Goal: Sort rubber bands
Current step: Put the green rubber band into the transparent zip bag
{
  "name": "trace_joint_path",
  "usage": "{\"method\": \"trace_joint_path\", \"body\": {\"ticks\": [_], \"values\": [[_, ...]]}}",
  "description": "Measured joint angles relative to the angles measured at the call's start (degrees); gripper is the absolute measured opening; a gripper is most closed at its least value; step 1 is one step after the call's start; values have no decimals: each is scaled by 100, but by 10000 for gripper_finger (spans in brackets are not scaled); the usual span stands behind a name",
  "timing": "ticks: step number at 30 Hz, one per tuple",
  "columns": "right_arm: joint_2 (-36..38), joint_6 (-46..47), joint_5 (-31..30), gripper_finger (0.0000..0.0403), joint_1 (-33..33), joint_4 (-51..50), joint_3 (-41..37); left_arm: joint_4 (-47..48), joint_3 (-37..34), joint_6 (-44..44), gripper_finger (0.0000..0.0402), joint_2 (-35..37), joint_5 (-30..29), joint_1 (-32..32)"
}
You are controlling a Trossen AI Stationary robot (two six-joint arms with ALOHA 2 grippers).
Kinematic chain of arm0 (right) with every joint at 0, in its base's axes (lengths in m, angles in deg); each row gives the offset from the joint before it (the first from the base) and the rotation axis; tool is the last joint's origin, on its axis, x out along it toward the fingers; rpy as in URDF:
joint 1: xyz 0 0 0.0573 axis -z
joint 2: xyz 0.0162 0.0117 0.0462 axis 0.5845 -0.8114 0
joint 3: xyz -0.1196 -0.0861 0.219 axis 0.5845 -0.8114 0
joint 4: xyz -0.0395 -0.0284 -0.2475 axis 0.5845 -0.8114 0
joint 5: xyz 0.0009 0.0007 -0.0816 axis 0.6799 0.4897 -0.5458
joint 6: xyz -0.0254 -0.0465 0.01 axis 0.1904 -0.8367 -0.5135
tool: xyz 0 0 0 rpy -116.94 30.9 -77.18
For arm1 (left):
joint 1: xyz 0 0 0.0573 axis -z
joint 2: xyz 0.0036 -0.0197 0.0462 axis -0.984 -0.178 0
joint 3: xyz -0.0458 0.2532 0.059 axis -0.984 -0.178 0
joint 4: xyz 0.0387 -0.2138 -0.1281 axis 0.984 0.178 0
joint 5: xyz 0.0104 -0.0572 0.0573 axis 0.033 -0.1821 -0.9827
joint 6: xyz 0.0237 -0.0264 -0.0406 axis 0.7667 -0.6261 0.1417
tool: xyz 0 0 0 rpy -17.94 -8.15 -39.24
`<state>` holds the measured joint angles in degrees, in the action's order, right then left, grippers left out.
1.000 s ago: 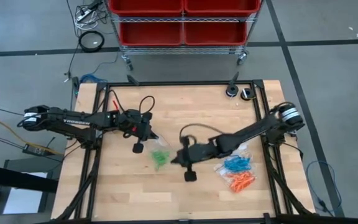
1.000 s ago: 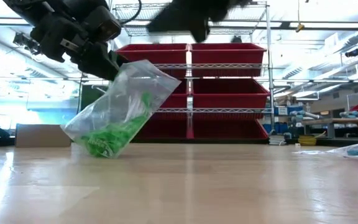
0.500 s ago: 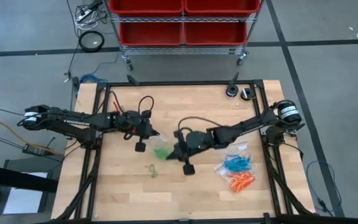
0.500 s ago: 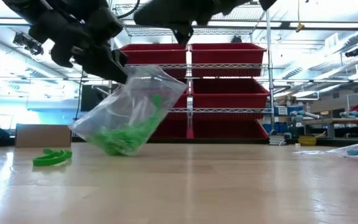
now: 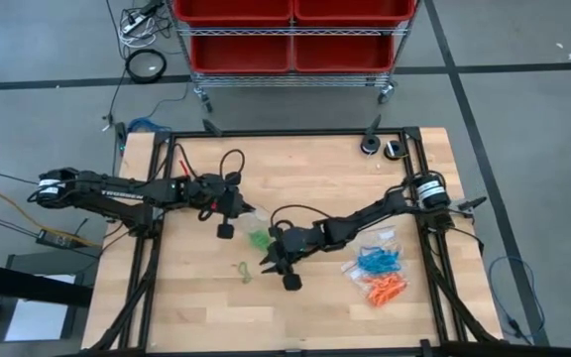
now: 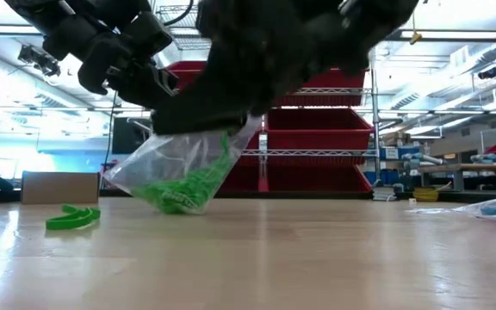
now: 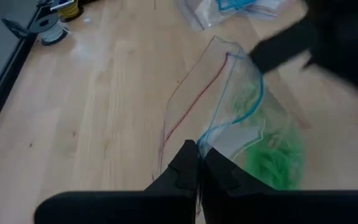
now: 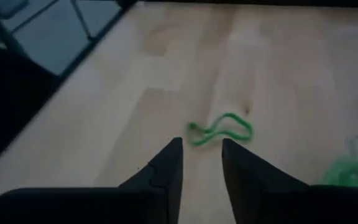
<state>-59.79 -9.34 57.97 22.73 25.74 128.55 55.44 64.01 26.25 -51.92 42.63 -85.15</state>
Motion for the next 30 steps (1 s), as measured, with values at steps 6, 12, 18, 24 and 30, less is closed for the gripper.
{"method": "trace_joint_path", "body": {"ticks": [6,12,18,24,30], "values": [[-580,181,134,136,148,727,7,64,0,-63,10,0,-1,0],[-1032,249,612,164,153,1062,234,63,0,-62,10,0,0,0],[-1169,-52,512,198,158,1077,378,76,2,-60,10,0,0,0],[-1191,-196,255,226,184,1103,423,73,2,-52,10,0,0,0],[-1362,-193,127,234,53,1226,428,190,2,-27,10,0,-186,-98]]}}
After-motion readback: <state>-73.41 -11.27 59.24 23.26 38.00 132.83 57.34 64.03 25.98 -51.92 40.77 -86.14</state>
